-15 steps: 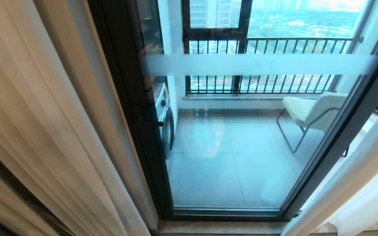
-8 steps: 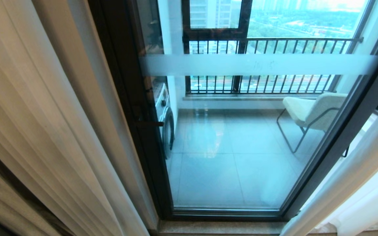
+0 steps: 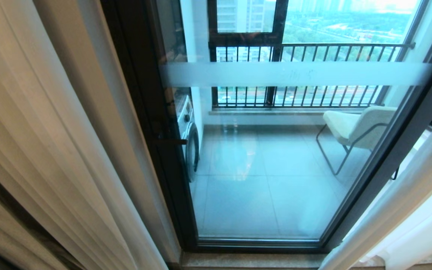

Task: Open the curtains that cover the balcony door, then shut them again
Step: Pull the inner curtains open on both sides

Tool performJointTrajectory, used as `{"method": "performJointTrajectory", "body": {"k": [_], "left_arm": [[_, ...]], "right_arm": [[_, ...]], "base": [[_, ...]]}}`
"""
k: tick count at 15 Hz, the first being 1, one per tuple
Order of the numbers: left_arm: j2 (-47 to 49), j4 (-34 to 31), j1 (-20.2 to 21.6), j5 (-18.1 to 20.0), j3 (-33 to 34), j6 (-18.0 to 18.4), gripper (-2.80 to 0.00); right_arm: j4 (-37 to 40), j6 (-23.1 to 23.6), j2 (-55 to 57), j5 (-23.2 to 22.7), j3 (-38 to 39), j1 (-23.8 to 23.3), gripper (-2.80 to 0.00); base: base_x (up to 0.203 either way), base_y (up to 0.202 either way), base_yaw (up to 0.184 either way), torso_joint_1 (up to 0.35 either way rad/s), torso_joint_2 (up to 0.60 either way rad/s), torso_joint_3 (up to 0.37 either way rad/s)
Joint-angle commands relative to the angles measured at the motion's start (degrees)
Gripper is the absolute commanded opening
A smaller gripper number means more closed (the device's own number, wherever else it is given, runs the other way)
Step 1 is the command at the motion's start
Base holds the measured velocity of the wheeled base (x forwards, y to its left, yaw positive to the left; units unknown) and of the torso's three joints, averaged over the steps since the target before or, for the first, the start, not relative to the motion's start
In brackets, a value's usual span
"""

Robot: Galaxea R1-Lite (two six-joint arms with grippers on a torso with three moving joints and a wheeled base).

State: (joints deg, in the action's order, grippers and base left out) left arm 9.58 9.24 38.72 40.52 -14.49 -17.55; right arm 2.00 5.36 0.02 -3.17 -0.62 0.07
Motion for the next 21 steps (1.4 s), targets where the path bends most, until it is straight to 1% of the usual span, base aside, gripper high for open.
{"method": "performJointTrajectory", "body": {"k": [1,2,4,5,6,7,9,10,11,12,13,14,15,17,18,19,20,21], "left_arm": [[-2.1,-0.4,0.6,0.4,0.6,-0.3,-2.80],[-3.9,-1.1,2.2,1.6,1.3,-0.4,-2.80],[-6.7,-5.5,5.5,10.0,1.3,-0.5,-2.80],[-7.8,-7.0,7.5,13.4,1.3,-0.5,-2.80],[-8.9,-7.9,9.3,15.4,1.6,-0.6,-2.80],[-9.6,-8.9,10.9,16.3,1.6,-1.4,-2.80],[-9.6,-9.5,13.2,17.0,1.7,-5.9,-2.80],[-9.6,-9.5,15.9,17.5,1.7,-7.8,-2.80],[-9.6,-9.4,18.8,19.1,1.6,-11.3,-2.80],[-9.6,-9.2,20.4,22.2,1.4,-15.4,-2.80],[-9.6,-9.2,22.1,24.5,1.4,-17.7,-2.80],[-9.6,-9.2,24.1,25.6,1.7,-19.9,-2.80],[-9.6,-9.1,24.8,26.0,2.3,-22.3,-2.80],[-9.6,-8.3,25.3,26.2,3.2,-22.9,-2.80],[-9.6,-6.5,25.5,26.2,4.3,-22.7,-2.80],[-9.6,-0.9,25.5,26.2,6.8,-22.1,-2.80],[-9.6,8.0,25.4,26.2,10.2,-21.1,-2.80],[-8.8,16.5,25.2,26.6,12.0,-20.2,-2.80]], "right_arm": [[0.0,0.1,0.0,0.0,0.0,0.0,-2.80],[0.0,0.0,0.0,0.0,0.0,0.0,-2.80],[0.0,0.0,0.0,0.0,0.0,0.0,-2.80],[0.0,0.0,0.0,0.0,0.0,0.0,-2.80],[0.0,0.1,0.0,-0.1,0.0,0.0,-2.80],[0.0,0.1,0.0,0.0,0.0,0.0,-2.80],[0.0,0.0,0.0,0.0,0.0,0.0,-2.80],[0.0,0.1,0.0,0.0,0.0,0.0,-2.80],[0.0,0.1,0.0,0.0,0.0,0.0,-2.80],[0.0,0.0,0.0,-0.1,0.0,0.0,-2.80],[0.0,0.0,0.0,0.0,0.0,0.0,-2.80],[0.0,0.0,0.0,0.0,0.0,0.0,-2.80],[0.0,0.0,0.0,0.0,0.0,0.0,-2.80],[0.0,0.0,0.0,0.0,0.0,0.0,-2.80],[0.0,0.0,0.0,0.0,0.0,0.0,-2.80],[0.0,0.0,0.0,-0.1,0.0,0.0,-2.80],[0.0,0.0,0.0,0.0,0.0,0.0,-2.80],[0.0,0.0,0.0,-0.1,0.0,0.0,-2.80]], "base": [[0.000,0.000,0.000,0.000,0.00,0.000],[0.000,0.000,0.000,0.000,0.00,0.000],[0.000,0.000,0.000,0.000,0.00,0.000],[0.000,0.000,0.000,0.000,0.00,0.000],[0.000,0.000,0.000,0.000,0.00,0.000],[0.000,0.000,0.000,0.000,0.00,0.000],[0.000,0.000,0.000,0.000,0.00,0.000],[0.000,0.000,0.000,0.000,0.00,0.000],[0.000,0.000,0.000,0.000,0.00,0.000],[0.000,0.000,0.000,0.000,0.00,0.000],[0.000,0.000,0.000,0.000,0.00,0.000],[0.000,0.000,0.000,0.000,0.00,0.000],[0.000,0.000,0.000,0.000,0.00,0.000],[0.000,0.000,0.000,0.000,0.00,0.000],[0.000,0.000,0.000,0.000,0.00,0.000],[0.000,0.000,0.000,0.000,0.00,0.000],[0.000,0.000,0.000,0.000,0.00,0.000],[0.000,0.000,0.000,0.000,0.00,0.000]]}}
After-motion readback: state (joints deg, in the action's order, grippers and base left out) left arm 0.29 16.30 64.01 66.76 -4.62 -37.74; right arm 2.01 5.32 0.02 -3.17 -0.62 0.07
